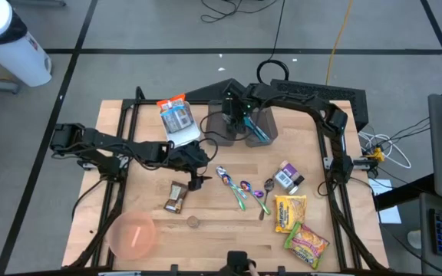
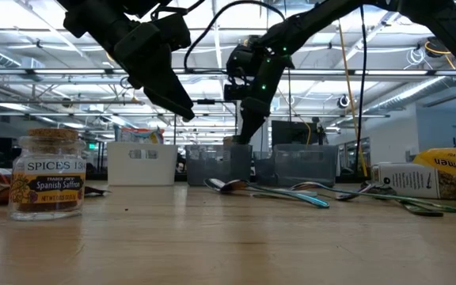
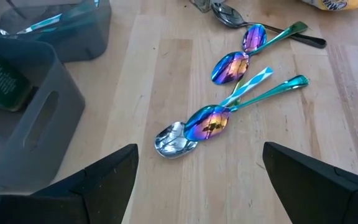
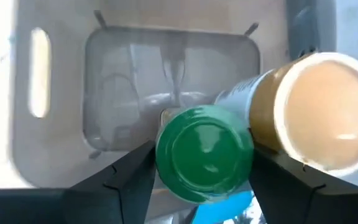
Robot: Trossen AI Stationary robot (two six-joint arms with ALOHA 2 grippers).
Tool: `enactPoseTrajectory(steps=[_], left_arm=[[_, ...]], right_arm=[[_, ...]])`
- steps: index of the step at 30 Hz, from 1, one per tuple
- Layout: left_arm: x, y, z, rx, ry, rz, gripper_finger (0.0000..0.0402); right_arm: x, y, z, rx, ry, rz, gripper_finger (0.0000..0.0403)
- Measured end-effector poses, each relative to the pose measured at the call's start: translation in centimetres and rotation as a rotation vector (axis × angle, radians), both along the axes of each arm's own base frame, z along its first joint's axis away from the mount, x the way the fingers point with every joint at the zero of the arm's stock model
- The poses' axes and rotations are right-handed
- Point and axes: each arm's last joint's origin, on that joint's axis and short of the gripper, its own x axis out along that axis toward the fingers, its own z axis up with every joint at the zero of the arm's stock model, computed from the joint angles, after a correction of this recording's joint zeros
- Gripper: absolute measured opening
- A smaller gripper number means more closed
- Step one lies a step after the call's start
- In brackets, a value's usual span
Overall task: Pick & Place Food Item
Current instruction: Put the green seasoning bottle into the left black bin, then put the orange seasoning pack into the left black bin
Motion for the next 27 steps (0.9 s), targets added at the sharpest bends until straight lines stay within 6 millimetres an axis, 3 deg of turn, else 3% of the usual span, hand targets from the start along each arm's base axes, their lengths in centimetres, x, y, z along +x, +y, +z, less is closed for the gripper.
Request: enactPoseTrajectory(steps=[8,15,21,24,27], left_arm=[[0.0,0.0,0.0,-0.008,-0.004,0.007,0.0349],[-0.8,0.0,-0.2,0.015,0.073,-0.007,0.0349],[-3.4,0.2,1.0,0.008,0.184,0.022,0.0349],[-5.2,0.0,1.9,-0.029,0.231,0.061,0.0349],[-6.8,-0.6,2.7,-0.077,0.259,0.093,0.0349]], right_arm=[[-0.9,0.5,2.3,-0.017,-0.036,-0.011,0.0252],[-2.8,1.8,6.9,-0.050,-0.132,-0.029,0.0254],[-4.9,4.5,11.2,0.049,-0.306,-0.033,0.0250],[-6.0,6.5,11.5,0.123,-0.391,-0.007,0.0251],[-7.1,9.2,10.5,0.154,-0.484,0.026,0.0250]])
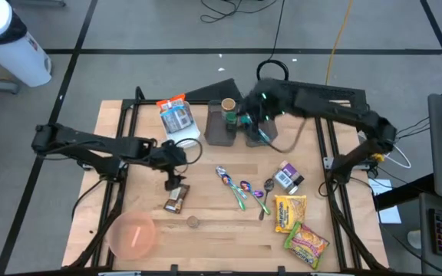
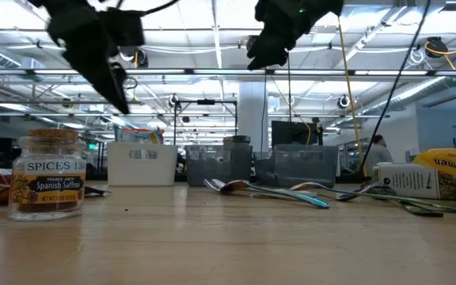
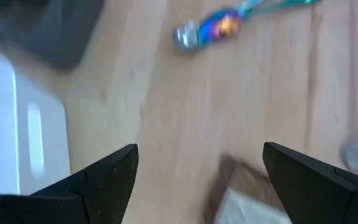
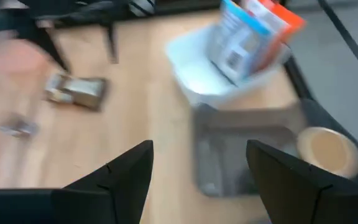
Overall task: Pick & Place Food Item
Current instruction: Put the orange seasoning pack into the left black bin
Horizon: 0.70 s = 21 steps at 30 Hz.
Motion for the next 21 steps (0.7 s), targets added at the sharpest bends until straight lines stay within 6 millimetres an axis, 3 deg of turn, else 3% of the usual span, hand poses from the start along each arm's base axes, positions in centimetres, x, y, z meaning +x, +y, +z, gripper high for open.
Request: enactPoseTrajectory(steps=[4,12,21], left_arm=[[-1.9,-1.4,0.3,-0.063,-0.032,0.015,0.0349],[-5.3,-3.5,-1.7,-0.167,-0.044,0.172,0.0349],[-7.0,-4.8,-5.4,-0.169,-0.075,0.389,0.0349]], right_arm=[[-1.4,3.8,-2.6,0.021,-0.179,0.051,0.0247],[-3.8,10.6,-7.9,0.128,-0.595,0.199,0.0247],[-5.2,15.7,-13.5,0.088,-0.682,0.136,0.0246]])
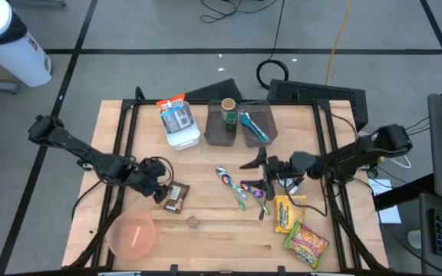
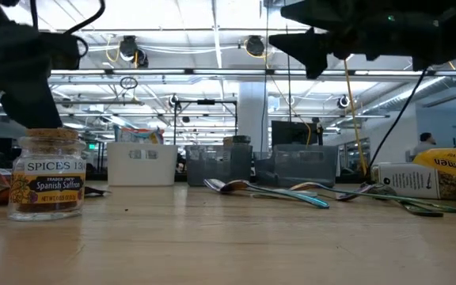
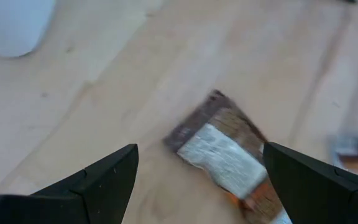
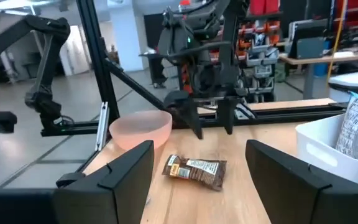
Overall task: Pick & Place Food Item
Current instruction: Put the orange seasoning pack into the left black bin
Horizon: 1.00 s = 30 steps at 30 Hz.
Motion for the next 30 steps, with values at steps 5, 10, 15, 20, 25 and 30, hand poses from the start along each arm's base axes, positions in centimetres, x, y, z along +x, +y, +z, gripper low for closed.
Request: enactPoseTrajectory(steps=[5,10,15,20,25,30], left_arm=[[-0.3,0.8,-0.9,0.044,-0.008,0.113,0.0349],[-0.1,2.1,-1.5,-0.073,0.038,0.207,0.0349],[-0.2,3.0,-2.3,-0.157,0.072,0.289,0.0349],[0.2,2.9,-3.4,-0.311,0.010,0.277,0.0349],[0.4,2.7,-4.3,-0.417,-0.090,0.266,0.0349],[0.0,2.8,-5.4,-0.432,-0.052,0.315,0.0349]], right_arm=[[0.6,1.3,-2.0,0.030,0.042,0.026,0.0247],[0.9,2.3,-3.4,0.089,0.096,0.061,0.0243],[0.7,3.4,-3.5,0.098,0.109,0.101,0.0243],[0.5,4.2,-3.4,0.093,0.100,0.134,0.0242],[0.4,4.4,-3.5,0.089,0.109,0.142,0.0240],[0.4,4.4,-3.5,0.094,0.112,0.142,0.0238]])
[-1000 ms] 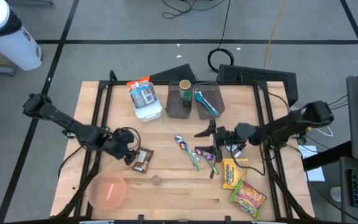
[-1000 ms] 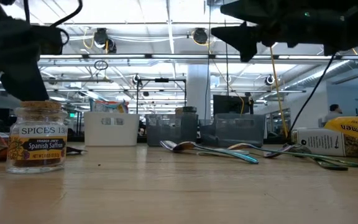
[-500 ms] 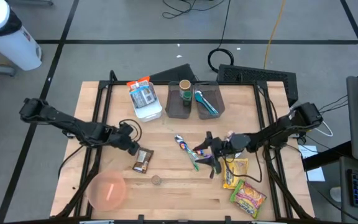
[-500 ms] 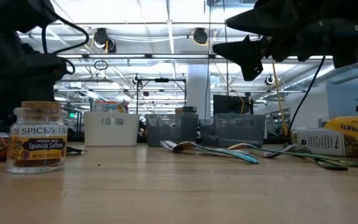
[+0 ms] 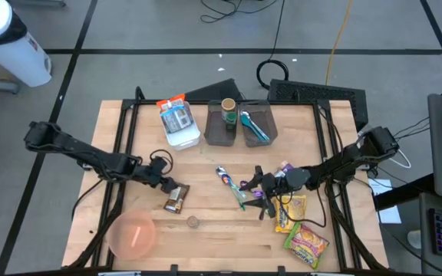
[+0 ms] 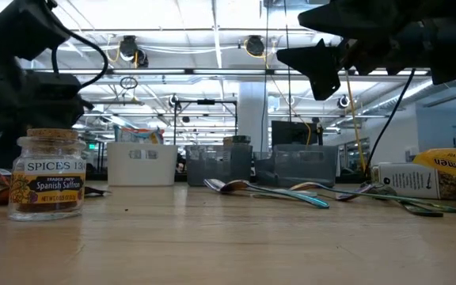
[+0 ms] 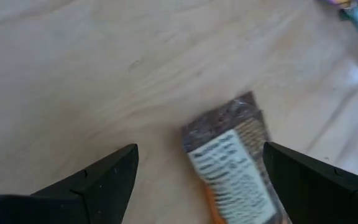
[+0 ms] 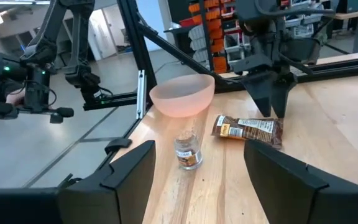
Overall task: Pick & Place Food Item
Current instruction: Put the orange seasoning pack into the left black bin
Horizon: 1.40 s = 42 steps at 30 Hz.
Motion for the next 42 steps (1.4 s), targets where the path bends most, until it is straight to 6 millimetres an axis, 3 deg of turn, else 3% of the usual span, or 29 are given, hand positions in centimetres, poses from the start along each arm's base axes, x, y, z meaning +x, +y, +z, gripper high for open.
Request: enactPoseTrajectory(steps=[10,14,20,29,31,37,42], left_arm=[[1.0,-0.4,-0.8,-0.027,-0.003,-0.022,0.0348],[1.2,-0.5,-1.0,-0.043,0.009,-0.023,0.0325],[1.1,-0.5,-1.2,-0.060,0.024,-0.002,0.0233],[1.0,-0.3,-1.3,0.008,0.020,-0.030,0.0035],[1.2,-0.3,-1.1,0.041,0.011,-0.045,0.0011],[2.9,-0.4,1.0,0.132,-0.113,-0.135,0.0005],[5.5,-0.5,5.4,0.268,-0.266,-0.192,0.0003]], right_arm=[[0.0,0.0,-0.1,-0.018,0.010,-0.002,0.0238],[0.0,0.0,-0.1,-0.035,0.006,-0.002,0.0238],[0.0,0.0,-0.1,-0.035,0.005,-0.002,0.0238],[0.0,0.0,0.1,-0.020,-0.012,-0.003,0.0238],[0.0,0.0,0.2,-0.013,-0.026,-0.003,0.0238],[0.0,0.0,0.7,0.002,-0.073,-0.004,0.0238],[0.0,0.0,1.3,0.009,-0.137,-0.005,0.0238]])
